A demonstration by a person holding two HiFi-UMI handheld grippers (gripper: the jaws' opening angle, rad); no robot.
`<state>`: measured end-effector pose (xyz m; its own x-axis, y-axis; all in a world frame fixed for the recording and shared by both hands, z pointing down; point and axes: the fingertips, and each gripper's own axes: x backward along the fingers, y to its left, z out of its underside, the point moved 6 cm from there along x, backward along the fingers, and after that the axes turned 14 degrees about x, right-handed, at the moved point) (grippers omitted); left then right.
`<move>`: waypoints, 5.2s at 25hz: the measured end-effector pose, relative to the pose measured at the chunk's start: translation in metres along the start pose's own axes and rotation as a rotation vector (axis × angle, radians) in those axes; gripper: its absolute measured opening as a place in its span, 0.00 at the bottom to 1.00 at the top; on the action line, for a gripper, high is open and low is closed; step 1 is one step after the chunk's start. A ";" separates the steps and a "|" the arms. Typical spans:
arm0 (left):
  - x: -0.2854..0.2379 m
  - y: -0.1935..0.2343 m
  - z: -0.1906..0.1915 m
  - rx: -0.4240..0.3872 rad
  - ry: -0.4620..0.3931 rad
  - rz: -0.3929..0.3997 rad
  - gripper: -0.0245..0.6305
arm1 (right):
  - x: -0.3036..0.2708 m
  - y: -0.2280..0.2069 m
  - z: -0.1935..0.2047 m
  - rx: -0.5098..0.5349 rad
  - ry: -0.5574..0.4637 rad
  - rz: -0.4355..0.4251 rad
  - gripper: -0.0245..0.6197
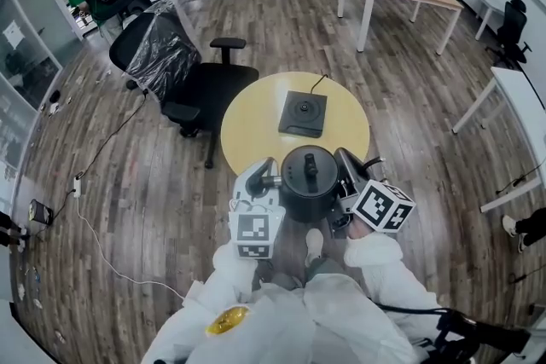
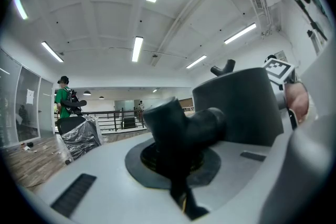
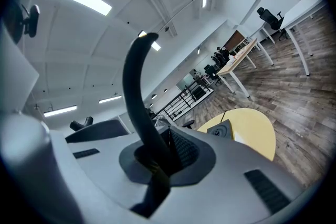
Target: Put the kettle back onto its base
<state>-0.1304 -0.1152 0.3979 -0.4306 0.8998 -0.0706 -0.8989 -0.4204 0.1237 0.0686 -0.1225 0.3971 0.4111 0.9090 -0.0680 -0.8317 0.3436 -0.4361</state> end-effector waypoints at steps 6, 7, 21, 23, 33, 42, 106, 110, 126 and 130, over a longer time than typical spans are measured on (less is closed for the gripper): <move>-0.047 0.008 0.002 0.006 0.004 -0.002 0.04 | -0.037 -0.029 -0.011 -0.001 0.009 0.002 0.06; -0.056 0.009 0.001 0.007 0.006 -0.003 0.04 | -0.044 -0.034 -0.014 -0.002 0.011 0.003 0.06; -0.196 0.024 -0.020 0.007 0.006 -0.034 0.04 | -0.153 -0.116 -0.071 -0.002 0.021 -0.027 0.06; -0.215 0.024 -0.024 0.003 0.004 -0.037 0.04 | -0.166 -0.128 -0.080 -0.002 0.021 -0.032 0.06; -0.265 0.035 -0.030 -0.003 -0.004 -0.082 0.04 | -0.217 -0.158 -0.098 -0.005 0.040 -0.080 0.05; -0.274 0.054 -0.024 0.000 0.016 -0.118 0.04 | -0.243 -0.159 -0.088 -0.021 0.069 -0.103 0.05; -0.452 0.162 0.165 -0.077 0.189 -0.085 0.04 | -0.400 -0.295 0.054 0.063 -0.097 -0.062 0.06; -0.448 0.160 0.166 -0.085 0.196 -0.092 0.04 | -0.396 -0.293 0.055 0.081 -0.106 -0.060 0.06; -0.420 0.167 0.182 0.081 0.260 -0.125 0.16 | -0.390 -0.306 0.073 0.014 -0.131 0.066 0.05; -0.415 0.167 0.181 0.090 0.257 -0.132 0.17 | -0.391 -0.304 0.072 -0.004 -0.119 0.045 0.06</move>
<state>-0.0871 -0.5372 0.6270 -0.3270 0.8822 -0.3388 -0.9426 -0.2790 0.1832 0.1338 -0.5660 0.6206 0.3261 0.9451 0.0197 -0.8468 0.3013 -0.4383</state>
